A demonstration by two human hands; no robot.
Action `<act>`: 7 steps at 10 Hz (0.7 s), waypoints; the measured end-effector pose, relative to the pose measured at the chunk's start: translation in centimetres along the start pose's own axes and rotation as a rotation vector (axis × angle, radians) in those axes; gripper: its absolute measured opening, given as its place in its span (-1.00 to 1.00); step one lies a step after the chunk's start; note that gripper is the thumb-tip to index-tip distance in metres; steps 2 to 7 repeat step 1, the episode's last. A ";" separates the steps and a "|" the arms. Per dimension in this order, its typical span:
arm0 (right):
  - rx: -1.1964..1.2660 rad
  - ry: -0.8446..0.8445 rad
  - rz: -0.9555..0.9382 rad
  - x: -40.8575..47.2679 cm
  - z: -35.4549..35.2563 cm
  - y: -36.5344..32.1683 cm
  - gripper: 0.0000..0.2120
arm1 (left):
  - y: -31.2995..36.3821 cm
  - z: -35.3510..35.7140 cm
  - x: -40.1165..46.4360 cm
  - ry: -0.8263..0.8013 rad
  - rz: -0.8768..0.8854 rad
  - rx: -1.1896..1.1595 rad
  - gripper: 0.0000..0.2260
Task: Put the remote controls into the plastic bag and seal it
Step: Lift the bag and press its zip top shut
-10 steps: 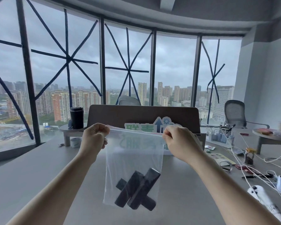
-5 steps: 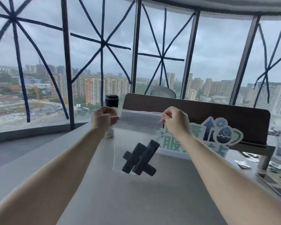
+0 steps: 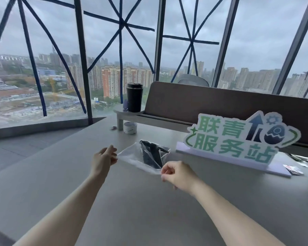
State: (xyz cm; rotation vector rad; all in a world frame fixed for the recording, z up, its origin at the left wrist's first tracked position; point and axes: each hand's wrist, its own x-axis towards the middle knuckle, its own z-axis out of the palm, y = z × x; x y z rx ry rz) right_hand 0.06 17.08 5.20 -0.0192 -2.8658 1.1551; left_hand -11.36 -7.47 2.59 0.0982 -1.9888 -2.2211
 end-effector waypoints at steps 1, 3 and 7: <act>0.083 0.026 -0.022 -3.7 -2.0 -0.7 -0.93 | -1.4 -2.4 -3.3 0.052 0.008 0.167 -0.88; 0.083 0.026 -0.022 -3.7 -2.0 -0.7 -0.93 | -1.4 -2.4 -3.3 0.052 0.008 0.167 -0.88; 0.083 0.026 -0.022 -3.7 -2.0 -0.7 -0.93 | -1.4 -2.4 -3.3 0.052 0.008 0.167 -0.88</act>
